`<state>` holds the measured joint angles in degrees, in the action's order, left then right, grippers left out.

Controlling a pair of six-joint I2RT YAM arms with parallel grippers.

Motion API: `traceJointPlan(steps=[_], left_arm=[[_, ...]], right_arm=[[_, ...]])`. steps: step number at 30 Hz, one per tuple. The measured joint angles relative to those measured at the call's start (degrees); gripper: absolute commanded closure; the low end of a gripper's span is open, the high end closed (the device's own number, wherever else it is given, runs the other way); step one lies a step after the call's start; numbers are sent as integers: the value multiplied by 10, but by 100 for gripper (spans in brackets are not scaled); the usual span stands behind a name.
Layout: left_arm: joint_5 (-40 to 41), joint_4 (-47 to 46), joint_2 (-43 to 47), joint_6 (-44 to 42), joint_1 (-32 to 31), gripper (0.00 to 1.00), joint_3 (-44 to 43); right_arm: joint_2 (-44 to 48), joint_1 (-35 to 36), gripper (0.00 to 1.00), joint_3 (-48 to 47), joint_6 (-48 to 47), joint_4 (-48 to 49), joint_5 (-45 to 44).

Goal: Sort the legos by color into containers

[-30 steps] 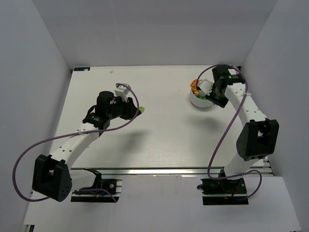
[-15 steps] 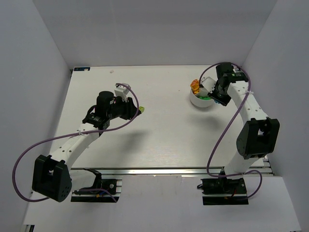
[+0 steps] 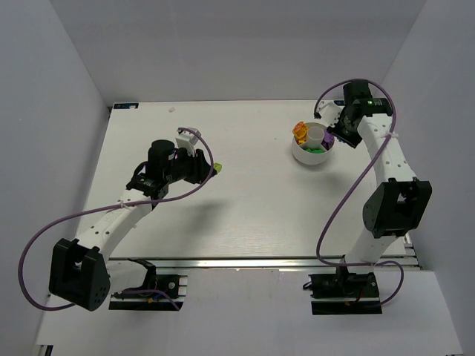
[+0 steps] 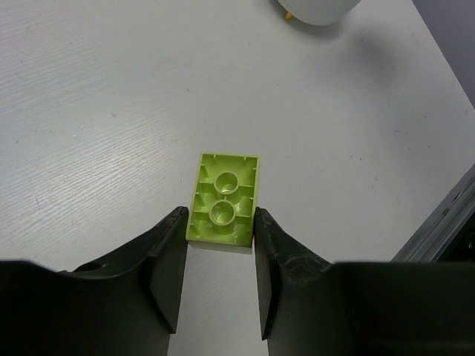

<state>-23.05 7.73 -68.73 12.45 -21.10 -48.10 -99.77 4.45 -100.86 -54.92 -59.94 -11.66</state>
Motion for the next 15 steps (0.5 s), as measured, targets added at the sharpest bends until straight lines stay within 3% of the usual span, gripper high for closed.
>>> traceJointPlan(steps=[15], left_arm=[[0,0,1,-2,0,100,0]], right_arm=[[-53,-10,100,-61,-10,-7,-2]])
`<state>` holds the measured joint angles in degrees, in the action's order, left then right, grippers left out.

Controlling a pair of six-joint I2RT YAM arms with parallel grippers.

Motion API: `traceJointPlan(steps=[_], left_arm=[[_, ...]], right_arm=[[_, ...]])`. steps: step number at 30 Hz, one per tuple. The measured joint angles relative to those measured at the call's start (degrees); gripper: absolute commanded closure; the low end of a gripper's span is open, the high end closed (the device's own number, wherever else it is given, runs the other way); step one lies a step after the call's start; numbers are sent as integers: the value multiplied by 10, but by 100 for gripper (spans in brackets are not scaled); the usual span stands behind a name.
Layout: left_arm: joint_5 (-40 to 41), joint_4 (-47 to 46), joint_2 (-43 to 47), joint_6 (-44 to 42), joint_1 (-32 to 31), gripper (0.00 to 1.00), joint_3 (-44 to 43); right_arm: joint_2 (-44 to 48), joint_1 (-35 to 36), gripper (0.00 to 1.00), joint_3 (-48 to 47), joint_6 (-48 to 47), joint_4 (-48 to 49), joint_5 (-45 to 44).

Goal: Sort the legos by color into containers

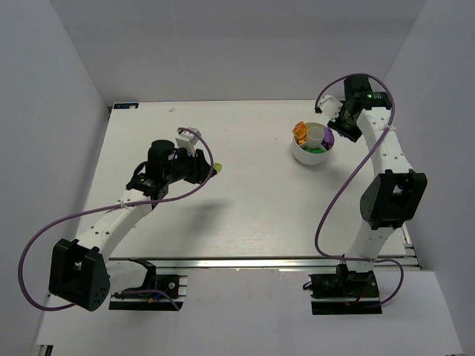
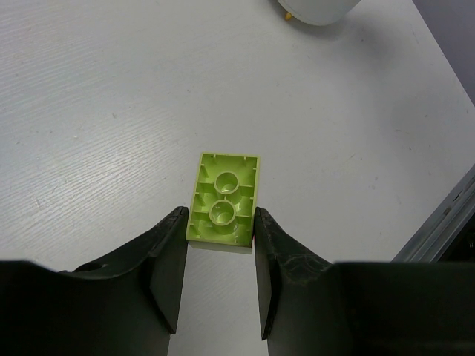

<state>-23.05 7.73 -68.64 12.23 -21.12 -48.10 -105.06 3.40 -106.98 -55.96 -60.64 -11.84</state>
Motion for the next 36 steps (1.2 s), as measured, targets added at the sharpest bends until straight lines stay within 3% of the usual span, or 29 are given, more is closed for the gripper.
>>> traceJointPlan(steps=[36], left_arm=[[0,0,0,-4,0,100,0]], right_arm=[[-88,-7,100,-117,-33,-23,-24]])
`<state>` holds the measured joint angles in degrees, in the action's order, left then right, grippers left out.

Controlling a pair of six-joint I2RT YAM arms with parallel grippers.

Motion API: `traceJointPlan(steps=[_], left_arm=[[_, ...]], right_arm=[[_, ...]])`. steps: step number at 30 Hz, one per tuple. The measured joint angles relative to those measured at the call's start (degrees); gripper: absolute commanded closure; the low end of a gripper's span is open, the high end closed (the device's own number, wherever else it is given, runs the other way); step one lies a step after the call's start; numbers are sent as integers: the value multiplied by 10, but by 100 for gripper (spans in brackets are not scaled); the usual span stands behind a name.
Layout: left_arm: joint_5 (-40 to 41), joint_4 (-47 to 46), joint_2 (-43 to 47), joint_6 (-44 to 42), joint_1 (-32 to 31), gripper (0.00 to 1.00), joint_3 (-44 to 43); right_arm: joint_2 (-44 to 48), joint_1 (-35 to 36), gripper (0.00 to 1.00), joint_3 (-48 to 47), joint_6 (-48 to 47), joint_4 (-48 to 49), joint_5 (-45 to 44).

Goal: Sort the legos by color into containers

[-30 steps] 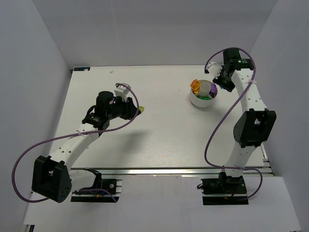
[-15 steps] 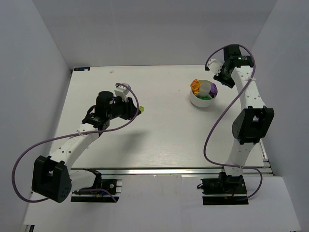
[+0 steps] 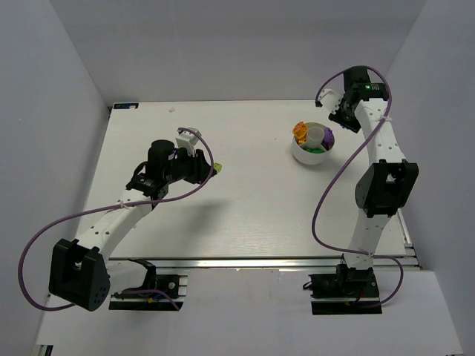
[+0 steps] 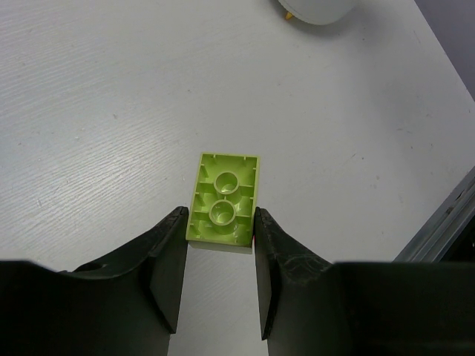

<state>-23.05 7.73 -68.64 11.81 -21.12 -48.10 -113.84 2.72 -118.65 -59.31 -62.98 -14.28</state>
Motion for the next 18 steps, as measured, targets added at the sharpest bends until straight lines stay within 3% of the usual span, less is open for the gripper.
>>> traceJointPlan(steps=[18], left_arm=[[0,0,1,-3,0,100,0]], right_arm=[[-16,-1,100,-17,-14,10,1]])
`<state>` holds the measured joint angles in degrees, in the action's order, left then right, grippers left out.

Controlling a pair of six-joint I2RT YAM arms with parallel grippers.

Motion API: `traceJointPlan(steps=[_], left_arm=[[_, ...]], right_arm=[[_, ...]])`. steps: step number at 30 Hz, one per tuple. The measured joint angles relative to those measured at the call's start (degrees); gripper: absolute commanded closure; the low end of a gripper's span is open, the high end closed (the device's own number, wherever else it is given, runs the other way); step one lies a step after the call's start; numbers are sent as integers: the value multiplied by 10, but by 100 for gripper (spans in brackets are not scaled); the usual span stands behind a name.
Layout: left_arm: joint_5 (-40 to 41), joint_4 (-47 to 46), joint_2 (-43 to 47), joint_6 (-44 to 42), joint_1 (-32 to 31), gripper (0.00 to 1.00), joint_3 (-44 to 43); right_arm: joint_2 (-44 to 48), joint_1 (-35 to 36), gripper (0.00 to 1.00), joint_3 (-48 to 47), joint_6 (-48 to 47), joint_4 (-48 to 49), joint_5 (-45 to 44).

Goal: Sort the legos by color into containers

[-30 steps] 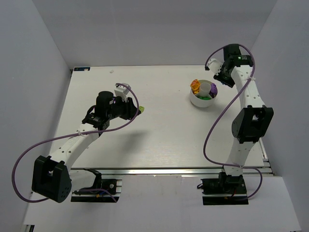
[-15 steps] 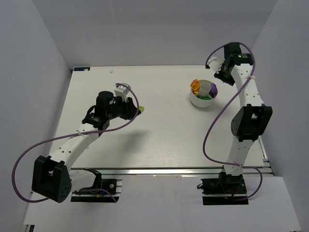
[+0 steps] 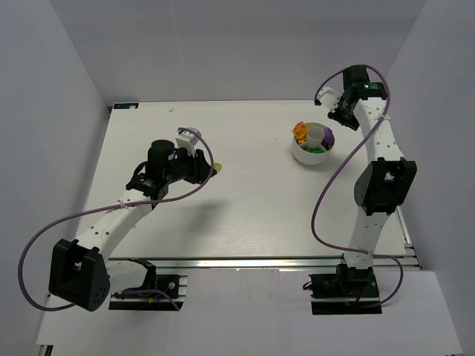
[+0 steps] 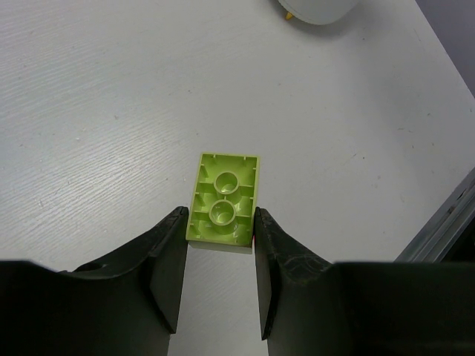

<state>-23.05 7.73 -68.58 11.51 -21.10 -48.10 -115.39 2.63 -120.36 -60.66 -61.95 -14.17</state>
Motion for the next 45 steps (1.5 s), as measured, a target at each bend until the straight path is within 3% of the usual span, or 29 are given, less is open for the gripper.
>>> traceJointPlan(steps=[19,45], left_arm=[[0,0,0,-1,0,100,0],[2,0,0,-5,0,100,0]], right_arm=[[-41,16,100,-6,-37,35,61],[-41,31,100,-15,-45,56,67]])
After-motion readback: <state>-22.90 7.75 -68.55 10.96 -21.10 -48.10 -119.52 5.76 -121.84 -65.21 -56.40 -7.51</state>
